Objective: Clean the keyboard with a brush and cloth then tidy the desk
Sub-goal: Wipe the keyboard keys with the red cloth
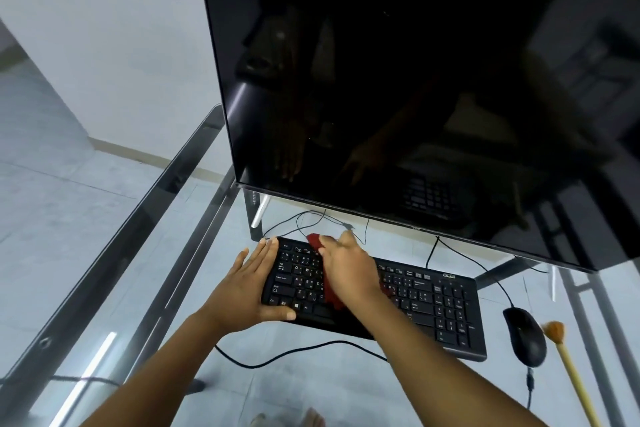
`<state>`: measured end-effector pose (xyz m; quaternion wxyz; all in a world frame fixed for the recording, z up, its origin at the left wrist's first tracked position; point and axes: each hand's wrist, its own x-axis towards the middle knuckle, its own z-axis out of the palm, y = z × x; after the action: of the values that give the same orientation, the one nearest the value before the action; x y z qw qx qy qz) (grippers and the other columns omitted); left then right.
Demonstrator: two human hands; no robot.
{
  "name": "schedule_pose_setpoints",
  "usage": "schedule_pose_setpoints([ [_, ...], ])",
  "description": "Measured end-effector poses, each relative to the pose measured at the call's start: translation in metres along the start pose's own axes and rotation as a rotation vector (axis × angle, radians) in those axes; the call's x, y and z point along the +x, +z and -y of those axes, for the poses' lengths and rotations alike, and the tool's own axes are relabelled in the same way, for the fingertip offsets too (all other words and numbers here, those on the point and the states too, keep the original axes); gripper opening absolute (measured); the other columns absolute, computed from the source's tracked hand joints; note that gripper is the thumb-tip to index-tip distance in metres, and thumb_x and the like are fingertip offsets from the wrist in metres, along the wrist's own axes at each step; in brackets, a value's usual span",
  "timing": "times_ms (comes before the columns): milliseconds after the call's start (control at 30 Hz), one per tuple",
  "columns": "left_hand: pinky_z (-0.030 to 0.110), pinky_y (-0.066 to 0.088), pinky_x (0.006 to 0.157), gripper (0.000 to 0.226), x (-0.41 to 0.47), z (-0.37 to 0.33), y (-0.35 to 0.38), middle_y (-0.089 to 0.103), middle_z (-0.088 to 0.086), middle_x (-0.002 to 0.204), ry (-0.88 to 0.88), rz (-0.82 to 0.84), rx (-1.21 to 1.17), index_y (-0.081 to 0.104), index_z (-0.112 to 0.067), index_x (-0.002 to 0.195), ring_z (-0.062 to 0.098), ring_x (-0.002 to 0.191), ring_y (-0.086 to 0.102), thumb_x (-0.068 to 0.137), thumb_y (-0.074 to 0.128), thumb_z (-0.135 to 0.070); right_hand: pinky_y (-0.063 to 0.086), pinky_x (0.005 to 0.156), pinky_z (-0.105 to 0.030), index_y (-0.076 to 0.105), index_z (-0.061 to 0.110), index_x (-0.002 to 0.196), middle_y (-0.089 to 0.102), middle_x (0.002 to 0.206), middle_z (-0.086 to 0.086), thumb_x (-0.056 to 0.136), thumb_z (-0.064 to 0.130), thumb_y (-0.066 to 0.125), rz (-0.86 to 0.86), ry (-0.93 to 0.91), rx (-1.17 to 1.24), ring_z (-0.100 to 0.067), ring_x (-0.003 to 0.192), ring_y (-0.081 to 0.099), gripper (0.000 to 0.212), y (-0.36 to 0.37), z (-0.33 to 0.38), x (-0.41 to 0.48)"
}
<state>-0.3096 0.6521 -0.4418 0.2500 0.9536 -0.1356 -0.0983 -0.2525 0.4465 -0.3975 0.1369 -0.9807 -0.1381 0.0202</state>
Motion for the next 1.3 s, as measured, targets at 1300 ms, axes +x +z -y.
schedule_pose_setpoints([
  [1300, 0.047, 0.010, 0.115, 0.060, 0.031, -0.062, 0.042, 0.020, 0.003, 0.159, 0.118, -0.129, 0.325, 0.026, -0.011, 0.150, 0.017, 0.148, 0.008, 0.101, 0.023, -0.045, 0.058, 0.066, -0.034, 0.038, 0.025, 0.143, 0.048, 0.115, -0.006, 0.101, 0.037, 0.036, -0.002, 0.328, -0.065, -0.022, 0.075, 0.065, 0.043, -0.020, -0.082, -0.067],
])
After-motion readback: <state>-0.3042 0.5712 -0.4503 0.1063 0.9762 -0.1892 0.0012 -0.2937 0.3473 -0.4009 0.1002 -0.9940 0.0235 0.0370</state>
